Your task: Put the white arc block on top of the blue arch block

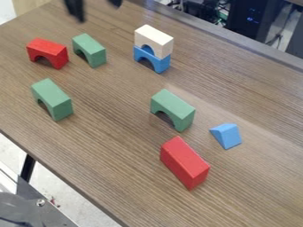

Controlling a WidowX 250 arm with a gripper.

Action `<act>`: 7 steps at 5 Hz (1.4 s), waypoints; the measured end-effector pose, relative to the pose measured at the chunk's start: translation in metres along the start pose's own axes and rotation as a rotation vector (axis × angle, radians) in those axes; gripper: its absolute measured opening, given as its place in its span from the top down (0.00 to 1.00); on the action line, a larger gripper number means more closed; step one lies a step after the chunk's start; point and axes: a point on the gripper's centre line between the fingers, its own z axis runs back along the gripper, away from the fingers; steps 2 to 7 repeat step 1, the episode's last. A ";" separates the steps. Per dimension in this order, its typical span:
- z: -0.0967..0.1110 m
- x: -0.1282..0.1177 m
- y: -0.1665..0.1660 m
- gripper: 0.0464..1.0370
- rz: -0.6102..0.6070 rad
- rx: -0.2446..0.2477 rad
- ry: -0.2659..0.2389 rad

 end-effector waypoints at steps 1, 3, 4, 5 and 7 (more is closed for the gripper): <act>-0.001 -0.028 0.008 0.04 -0.305 0.050 -0.093; -0.001 -0.028 0.008 0.04 -0.305 0.050 -0.093; -0.001 -0.028 0.008 0.04 -0.305 0.050 -0.093; -0.001 -0.028 0.008 0.04 -0.305 0.050 -0.093; -0.001 -0.028 0.008 0.04 -0.305 0.050 -0.093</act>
